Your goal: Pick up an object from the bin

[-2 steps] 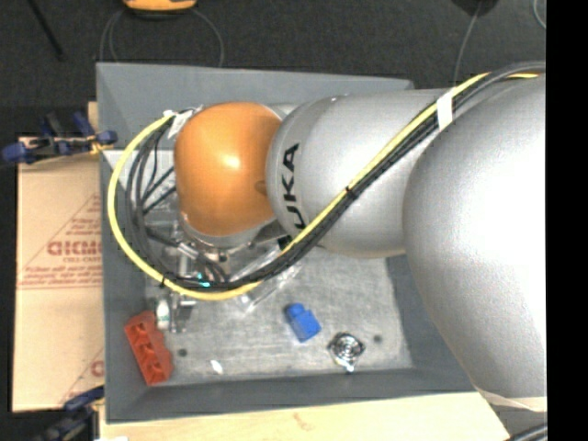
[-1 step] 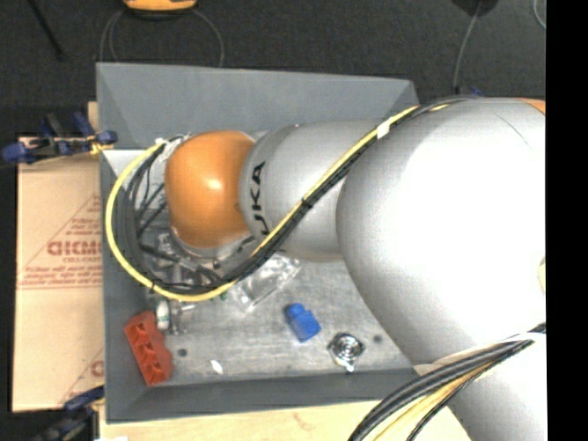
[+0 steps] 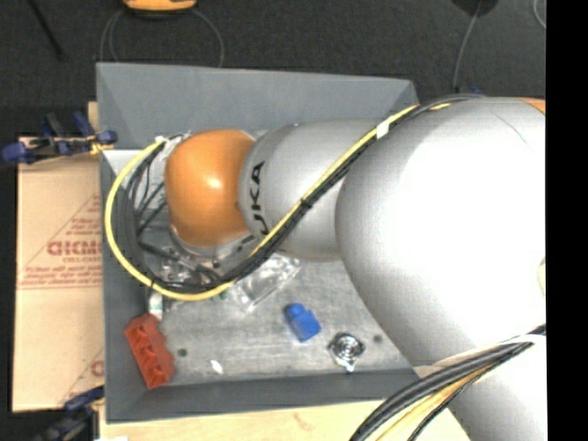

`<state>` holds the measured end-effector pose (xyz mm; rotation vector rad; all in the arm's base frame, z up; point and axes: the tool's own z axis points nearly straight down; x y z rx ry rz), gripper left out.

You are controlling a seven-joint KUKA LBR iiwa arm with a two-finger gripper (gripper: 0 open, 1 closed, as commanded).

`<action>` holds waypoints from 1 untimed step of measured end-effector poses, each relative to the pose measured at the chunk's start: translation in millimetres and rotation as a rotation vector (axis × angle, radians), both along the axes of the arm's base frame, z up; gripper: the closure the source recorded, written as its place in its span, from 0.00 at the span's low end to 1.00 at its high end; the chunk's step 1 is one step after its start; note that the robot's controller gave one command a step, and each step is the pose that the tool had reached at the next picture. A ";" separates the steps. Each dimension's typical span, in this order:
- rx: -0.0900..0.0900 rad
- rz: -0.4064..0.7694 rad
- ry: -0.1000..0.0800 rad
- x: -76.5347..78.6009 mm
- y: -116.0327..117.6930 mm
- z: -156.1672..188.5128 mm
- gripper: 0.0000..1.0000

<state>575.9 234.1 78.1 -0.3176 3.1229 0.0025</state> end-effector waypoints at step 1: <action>0.004 -0.166 -0.011 79.5 -17.4 164.4 1.00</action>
Offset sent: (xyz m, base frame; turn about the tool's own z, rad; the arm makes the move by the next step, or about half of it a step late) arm 0.0757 -0.0168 0.1575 0.1678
